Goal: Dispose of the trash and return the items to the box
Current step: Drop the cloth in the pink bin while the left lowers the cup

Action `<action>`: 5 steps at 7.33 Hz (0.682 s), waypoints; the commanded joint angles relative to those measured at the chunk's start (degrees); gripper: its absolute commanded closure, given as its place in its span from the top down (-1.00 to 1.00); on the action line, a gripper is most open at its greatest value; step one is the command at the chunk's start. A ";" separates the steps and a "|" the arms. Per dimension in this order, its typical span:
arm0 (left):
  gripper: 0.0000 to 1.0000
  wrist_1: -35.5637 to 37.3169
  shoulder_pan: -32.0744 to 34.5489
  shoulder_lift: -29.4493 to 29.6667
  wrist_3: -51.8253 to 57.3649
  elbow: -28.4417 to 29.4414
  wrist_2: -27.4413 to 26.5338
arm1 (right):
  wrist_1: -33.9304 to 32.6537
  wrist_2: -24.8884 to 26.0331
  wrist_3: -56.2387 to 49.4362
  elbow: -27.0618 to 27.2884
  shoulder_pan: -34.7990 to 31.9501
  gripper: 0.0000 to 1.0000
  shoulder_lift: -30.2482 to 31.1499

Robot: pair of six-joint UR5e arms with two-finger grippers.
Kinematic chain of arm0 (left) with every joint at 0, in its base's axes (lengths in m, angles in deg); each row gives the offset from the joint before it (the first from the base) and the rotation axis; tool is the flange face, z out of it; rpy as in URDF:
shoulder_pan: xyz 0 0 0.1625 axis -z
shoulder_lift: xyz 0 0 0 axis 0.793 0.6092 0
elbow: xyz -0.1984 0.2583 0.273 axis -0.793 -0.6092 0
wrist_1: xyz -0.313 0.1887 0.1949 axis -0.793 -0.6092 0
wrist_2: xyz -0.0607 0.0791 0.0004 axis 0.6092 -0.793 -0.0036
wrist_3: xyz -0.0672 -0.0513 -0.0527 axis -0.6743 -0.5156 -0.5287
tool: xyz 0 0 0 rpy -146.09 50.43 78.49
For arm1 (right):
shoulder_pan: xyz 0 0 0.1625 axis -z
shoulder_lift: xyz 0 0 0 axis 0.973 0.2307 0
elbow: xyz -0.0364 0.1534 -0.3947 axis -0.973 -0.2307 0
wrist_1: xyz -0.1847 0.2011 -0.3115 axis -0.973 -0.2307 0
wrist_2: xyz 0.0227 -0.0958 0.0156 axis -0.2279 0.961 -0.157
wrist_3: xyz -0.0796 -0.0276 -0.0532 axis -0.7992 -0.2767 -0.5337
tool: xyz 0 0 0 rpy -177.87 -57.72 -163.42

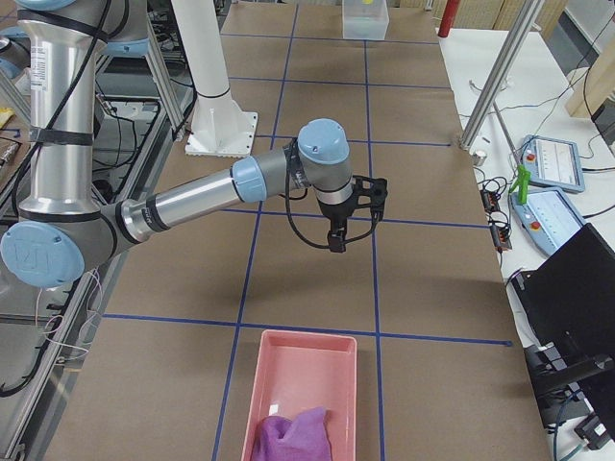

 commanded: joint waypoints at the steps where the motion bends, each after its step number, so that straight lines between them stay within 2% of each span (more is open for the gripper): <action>1: -1.00 -6.65 -0.04 0.85 -4.76 5.92 -0.04 | -0.12 -0.01 1.42 1.30 0.88 1.00 0.10; 5: -1.00 -8.41 -0.22 -0.82 -4.41 8.21 0.31 | -0.12 -0.01 4.32 2.88 1.76 1.00 0.63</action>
